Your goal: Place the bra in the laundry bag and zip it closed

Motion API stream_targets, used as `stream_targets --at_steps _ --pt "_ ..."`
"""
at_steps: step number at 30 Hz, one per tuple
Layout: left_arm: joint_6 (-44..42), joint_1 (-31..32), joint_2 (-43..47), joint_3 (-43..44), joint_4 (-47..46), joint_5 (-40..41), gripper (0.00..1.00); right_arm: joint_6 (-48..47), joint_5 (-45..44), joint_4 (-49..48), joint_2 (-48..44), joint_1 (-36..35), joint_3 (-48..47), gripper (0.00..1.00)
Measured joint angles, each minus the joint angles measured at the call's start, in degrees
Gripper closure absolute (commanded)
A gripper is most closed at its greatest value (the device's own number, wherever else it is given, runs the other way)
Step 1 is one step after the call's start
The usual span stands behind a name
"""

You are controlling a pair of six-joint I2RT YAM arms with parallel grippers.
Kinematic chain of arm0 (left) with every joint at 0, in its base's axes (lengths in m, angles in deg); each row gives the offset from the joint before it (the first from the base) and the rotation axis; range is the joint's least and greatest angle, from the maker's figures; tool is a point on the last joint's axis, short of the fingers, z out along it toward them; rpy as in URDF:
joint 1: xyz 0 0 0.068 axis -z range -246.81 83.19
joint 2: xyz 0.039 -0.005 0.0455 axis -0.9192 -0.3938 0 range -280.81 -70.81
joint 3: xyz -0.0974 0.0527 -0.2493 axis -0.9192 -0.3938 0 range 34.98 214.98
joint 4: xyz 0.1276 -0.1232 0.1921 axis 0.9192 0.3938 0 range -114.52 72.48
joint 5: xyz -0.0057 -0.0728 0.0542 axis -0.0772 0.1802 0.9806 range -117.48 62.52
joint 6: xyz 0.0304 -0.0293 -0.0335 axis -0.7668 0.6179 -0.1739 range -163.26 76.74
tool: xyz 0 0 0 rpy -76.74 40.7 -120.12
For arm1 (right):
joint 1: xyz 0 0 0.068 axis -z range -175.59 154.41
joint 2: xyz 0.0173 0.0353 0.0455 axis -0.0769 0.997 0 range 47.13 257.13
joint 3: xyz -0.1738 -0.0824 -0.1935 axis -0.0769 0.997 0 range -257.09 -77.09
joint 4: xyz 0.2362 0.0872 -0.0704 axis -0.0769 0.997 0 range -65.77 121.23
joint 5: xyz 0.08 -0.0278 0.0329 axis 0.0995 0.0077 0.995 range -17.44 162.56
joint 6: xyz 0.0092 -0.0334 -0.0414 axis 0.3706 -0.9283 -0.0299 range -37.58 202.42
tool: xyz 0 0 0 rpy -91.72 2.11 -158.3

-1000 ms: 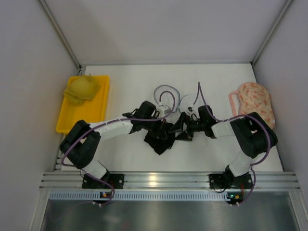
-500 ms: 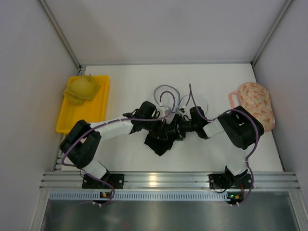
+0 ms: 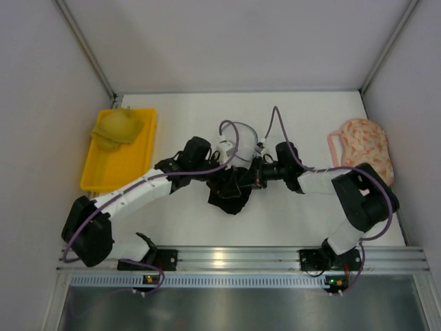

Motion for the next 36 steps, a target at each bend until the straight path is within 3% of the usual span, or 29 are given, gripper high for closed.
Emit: stream_targets --at_steps 2,6,10,15,20,22,26,30,36 --pt "-0.46 -1.2 4.35 2.27 1.84 0.98 0.16 -3.28 1.2 3.32 -4.2 0.61 -0.79 1.0" --pt "-0.61 -6.47 6.84 11.63 3.52 3.15 0.16 -10.54 3.76 9.44 -12.2 2.19 -2.29 1.0" --pt "0.81 -12.28 2.16 21.33 4.17 4.7 0.2 -15.85 5.84 15.47 -18.93 5.84 -2.58 1.0" --pt "2.08 -16.57 -7.65 28.15 5.11 7.04 0.25 -19.1 6.71 20.24 -24.24 15.65 -3.91 1.0" --pt "2.86 -16.79 -18.58 34.12 6.16 8.57 0.3 -22.14 6.86 24.59 -22.77 24.28 -11.17 1.0" --pt "3.04 -16.79 -21.75 36.04 6.62 8.87 0.31 -23.69 7.04 26.64 -20.28 25.38 -15.06 1.0" --pt "3.32 -16.76 -26.36 39.28 6.93 10.45 0.42 -26.56 7.63 30.64 -13.53 25.53 -21.68 1.0" --pt "3.28 -16.76 -28.04 39.87 6.99 12.13 0.44 -24.59 5.38 26.34 -11.93 25.53 -20.87 1.0" --pt "3.5 -16.87 -30.67 40.02 7.13 13.29 0.47 -15.54 -1.66 5.66 -8.09 24.92 -17.86 1.0"
